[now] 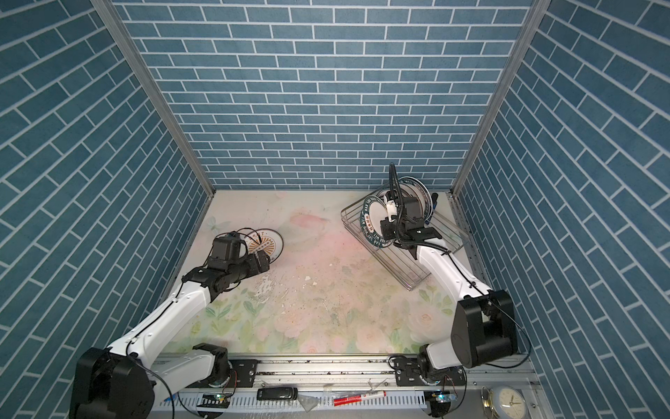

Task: Unload the plates from the dish rack
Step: 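Close the right gripper on the front green-rimmed plate's rim in the rack, then pull the green-rimmed plate out of the rack toward the left gripper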

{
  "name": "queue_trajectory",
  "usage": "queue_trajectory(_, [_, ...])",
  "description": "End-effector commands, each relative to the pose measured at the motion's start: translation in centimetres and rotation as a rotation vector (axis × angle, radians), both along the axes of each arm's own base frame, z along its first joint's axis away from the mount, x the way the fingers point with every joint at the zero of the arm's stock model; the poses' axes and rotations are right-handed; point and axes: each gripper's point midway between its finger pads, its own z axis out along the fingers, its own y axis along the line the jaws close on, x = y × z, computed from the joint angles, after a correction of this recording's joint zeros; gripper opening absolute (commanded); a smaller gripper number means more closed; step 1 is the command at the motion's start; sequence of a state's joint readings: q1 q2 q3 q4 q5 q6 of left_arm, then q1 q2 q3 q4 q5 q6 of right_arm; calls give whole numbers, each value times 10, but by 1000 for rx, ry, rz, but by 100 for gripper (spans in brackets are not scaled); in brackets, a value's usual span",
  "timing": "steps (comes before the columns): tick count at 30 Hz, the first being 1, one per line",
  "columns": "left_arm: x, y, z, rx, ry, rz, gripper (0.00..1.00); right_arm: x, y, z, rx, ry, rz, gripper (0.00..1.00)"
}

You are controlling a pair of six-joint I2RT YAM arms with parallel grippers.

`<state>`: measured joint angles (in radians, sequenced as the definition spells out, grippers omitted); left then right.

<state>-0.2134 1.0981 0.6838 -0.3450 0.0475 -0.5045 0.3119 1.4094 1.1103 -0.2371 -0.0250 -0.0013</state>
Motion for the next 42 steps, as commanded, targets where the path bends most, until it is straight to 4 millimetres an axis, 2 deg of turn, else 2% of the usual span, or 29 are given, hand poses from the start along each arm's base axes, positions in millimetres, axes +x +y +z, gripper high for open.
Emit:
queue_trajectory(1, [-1, 9, 3, 43, -27, 13, 99, -5, 0, 56, 12, -144, 29, 12])
queue_trajectory(5, [-8, 19, 0, 79, 22, 55, 99, -24, 2, 82, 84, -218, 56, 12])
queue_trajectory(9, [-6, 17, 2, 67, 13, 49, 99, -48, 9, 100, 204, -272, 98, 14])
queue_trajectory(14, [-1, 3, 3, 9, -8, 6, 99, -81, 23, 104, 486, -289, 142, 12])
queue_trajectory(17, [1, -3, 3, -20, -13, -19, 99, -94, 31, 97, 676, -260, 150, 12])
queue_trajectory(18, [1, -4, 3, -26, -14, -22, 99, -97, 35, 94, 718, -245, 162, 10])
queue_trajectory(19, [1, -5, 2, -32, -14, -22, 99, -99, 37, 90, 751, -230, 156, 5])
queue_trajectory(20, [1, -6, 3, -35, -17, -23, 99, -100, 39, 85, 777, -215, 144, 0])
queue_trajectory(24, [-1, -9, 1, -66, -27, -26, 99, -95, 48, 53, 728, -114, 96, 0])
queue_trajectory(27, [-2, -10, 0, -82, -35, -22, 99, -90, 61, 42, 773, -61, 111, 0])
queue_trajectory(32, [-10, -18, 3, -133, -46, -55, 99, -85, 83, 35, 794, 14, 144, 0])
queue_trajectory(39, [-22, -57, 22, -351, -114, -199, 99, -67, 111, 23, 884, 163, 108, 0])
queue_trajectory(42, [-24, -63, 19, -406, -105, -208, 99, -65, 131, 19, 938, 216, 126, 0])
